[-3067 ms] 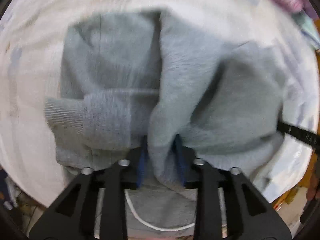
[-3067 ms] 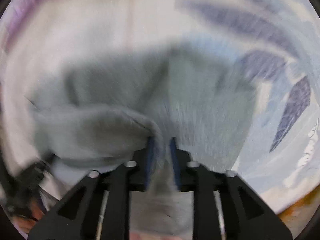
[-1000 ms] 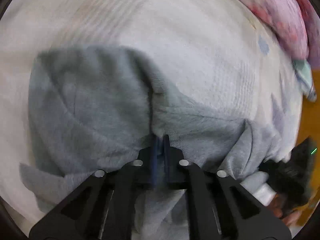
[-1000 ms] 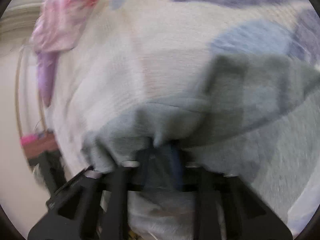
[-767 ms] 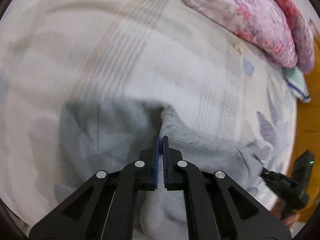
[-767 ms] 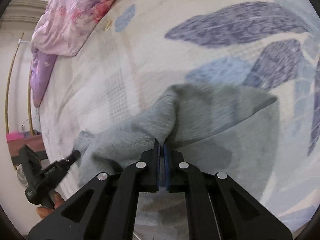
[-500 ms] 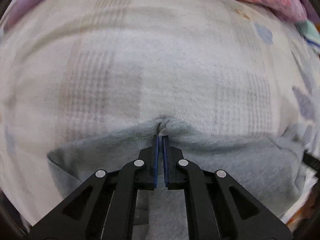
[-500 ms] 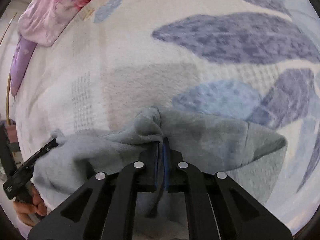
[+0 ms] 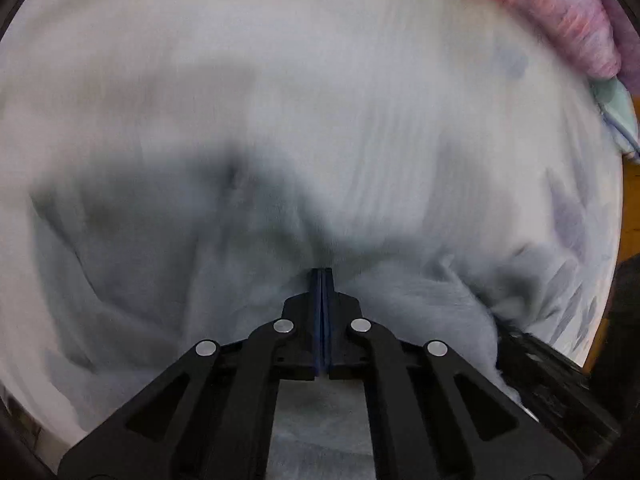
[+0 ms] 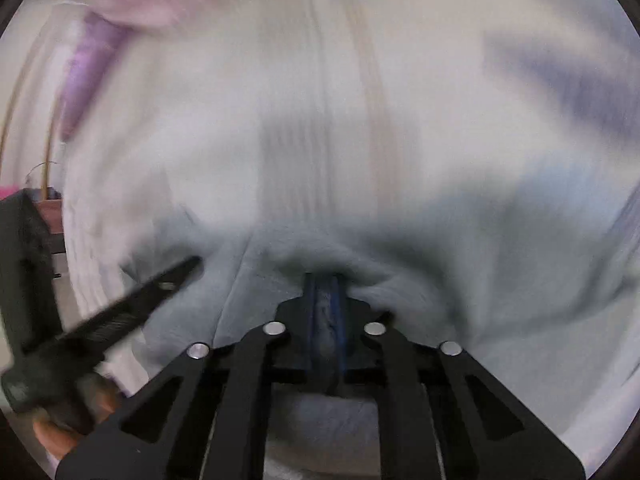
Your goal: Fold large clothes
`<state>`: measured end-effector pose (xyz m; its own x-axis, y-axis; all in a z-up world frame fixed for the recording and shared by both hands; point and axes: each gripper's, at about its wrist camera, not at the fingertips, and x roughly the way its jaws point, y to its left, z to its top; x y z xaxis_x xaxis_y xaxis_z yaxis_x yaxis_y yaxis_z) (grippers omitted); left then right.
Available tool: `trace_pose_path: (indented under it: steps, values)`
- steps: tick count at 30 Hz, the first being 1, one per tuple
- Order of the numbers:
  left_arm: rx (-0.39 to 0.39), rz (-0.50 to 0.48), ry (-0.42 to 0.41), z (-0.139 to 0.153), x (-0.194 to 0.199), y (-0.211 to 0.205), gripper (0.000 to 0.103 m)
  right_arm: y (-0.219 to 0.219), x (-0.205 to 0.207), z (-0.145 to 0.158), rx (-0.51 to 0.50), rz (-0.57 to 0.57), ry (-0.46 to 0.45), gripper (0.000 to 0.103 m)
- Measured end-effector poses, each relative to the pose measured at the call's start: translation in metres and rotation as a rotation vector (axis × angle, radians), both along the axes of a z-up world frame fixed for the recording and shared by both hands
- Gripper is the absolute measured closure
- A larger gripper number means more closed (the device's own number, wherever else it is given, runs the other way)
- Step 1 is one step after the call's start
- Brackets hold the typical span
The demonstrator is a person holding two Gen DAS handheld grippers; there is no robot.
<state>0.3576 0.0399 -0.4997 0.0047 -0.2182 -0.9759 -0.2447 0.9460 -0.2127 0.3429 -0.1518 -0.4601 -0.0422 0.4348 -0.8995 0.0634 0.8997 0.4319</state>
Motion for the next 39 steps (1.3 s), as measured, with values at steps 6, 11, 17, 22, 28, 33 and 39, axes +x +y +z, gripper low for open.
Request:
trace_pose_path:
  steps: [6, 11, 17, 22, 28, 33, 39]
  values:
    - [0.016, 0.021, -0.084, -0.008, -0.004, 0.004, 0.100, -0.006, -0.010, -0.021, 0.004, -0.010, -0.019, 0.099]
    - [0.059, -0.077, -0.158, 0.029, -0.004, -0.021, 0.100, -0.013, -0.018, 0.021, -0.013, -0.005, -0.058, 0.095]
    - [0.140, -0.085, -0.101, 0.000, 0.011, -0.038, 0.101, -0.005, -0.016, -0.019, -0.043, 0.032, -0.053, 0.098]
    - [0.133, -0.049, -0.092, 0.013, 0.006, -0.027, 0.087, -0.013, -0.011, 0.014, -0.001, -0.038, -0.057, 0.089]
    - [0.188, 0.003, -0.054, 0.050, -0.016, -0.024, 0.069, -0.036, -0.020, 0.093, -0.018, -0.092, -0.164, 0.048]
    - [0.201, 0.005, -0.051, 0.090, -0.042, -0.020, 0.058, -0.047, -0.039, 0.130, -0.090, -0.079, -0.188, 0.035]
    - [0.220, 0.006, -0.049, 0.143, -0.079, -0.003, 0.056, -0.037, -0.081, 0.160, -0.140, -0.031, -0.258, 0.019]
